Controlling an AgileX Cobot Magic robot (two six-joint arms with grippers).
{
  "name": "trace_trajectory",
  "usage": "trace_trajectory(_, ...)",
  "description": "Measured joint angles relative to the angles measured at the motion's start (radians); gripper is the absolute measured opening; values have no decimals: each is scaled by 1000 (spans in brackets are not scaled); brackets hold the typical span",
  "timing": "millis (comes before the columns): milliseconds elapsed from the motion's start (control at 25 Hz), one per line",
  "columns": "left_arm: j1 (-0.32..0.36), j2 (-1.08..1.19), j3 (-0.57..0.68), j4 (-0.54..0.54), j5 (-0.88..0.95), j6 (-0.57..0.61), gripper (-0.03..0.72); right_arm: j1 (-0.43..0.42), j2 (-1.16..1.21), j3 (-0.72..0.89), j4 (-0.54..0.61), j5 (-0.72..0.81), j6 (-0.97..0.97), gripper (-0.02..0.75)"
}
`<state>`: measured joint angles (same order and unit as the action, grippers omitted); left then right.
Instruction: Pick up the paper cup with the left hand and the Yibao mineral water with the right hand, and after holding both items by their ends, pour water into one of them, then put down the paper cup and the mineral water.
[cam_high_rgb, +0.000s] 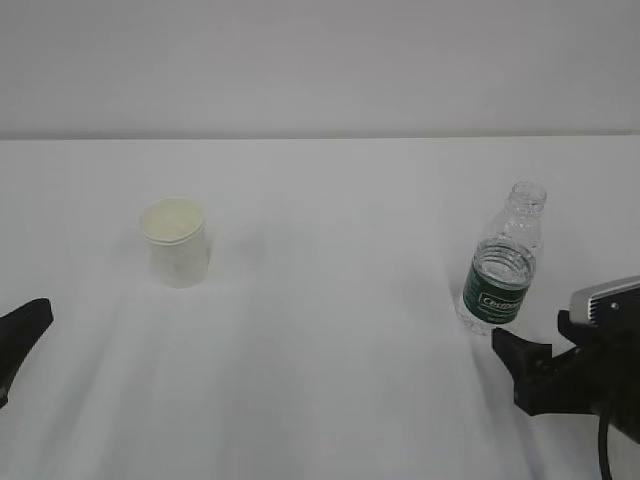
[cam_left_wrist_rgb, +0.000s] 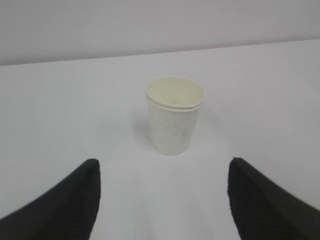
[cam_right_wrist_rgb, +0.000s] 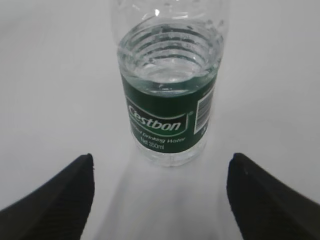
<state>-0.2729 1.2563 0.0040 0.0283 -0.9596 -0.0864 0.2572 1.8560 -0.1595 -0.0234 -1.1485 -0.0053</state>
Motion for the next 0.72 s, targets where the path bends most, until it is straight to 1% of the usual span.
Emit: trace_trajectory(720, 0, 0, 0, 0, 0, 0, 573, 0, 122, -132, 0, -1, 0, 626)
